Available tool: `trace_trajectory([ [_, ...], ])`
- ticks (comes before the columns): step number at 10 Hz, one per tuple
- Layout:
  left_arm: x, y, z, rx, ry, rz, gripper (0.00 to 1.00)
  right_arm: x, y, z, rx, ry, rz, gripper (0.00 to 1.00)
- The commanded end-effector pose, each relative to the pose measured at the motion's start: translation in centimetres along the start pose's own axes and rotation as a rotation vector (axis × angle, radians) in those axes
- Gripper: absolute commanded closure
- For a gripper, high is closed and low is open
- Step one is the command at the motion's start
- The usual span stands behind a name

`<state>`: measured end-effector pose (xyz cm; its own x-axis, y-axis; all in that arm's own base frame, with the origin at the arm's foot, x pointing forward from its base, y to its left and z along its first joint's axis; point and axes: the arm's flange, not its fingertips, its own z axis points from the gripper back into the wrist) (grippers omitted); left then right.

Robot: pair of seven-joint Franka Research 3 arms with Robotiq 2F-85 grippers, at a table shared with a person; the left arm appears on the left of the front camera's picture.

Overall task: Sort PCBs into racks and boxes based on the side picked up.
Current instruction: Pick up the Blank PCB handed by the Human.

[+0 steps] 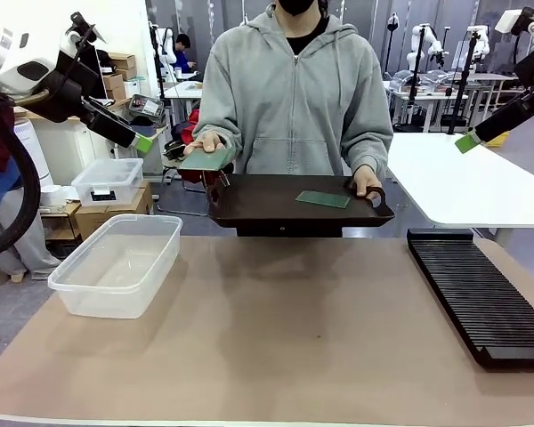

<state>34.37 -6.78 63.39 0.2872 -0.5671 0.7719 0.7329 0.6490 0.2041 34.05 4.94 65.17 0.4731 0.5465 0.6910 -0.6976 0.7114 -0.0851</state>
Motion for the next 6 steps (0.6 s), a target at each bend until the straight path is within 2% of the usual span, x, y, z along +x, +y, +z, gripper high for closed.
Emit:
trace_trajectory([
  [1,0.0,-0.1,-0.1,-0.002,0.001,-0.002,0.0,0.0,0.0,0.0,0.001,0.001,-0.002,0.0],
  [3,0.0,0.0,0.0,0.0,0.0,0.0,0.0,0.0,0.0,0.0,0.001,0.001,-0.002,0.0],
  [5,0.4,1.3,-0.7,-0.056,0.13,0.192,0.0,0.0,0.0,0.0,0.001,0.001,-0.002,0.0],
  [6,0.7,2.3,-1.2,-0.13,0.165,0.318,0.0,0.0,0.0,0.0,0.001,0.001,-0.002,0.0],
])
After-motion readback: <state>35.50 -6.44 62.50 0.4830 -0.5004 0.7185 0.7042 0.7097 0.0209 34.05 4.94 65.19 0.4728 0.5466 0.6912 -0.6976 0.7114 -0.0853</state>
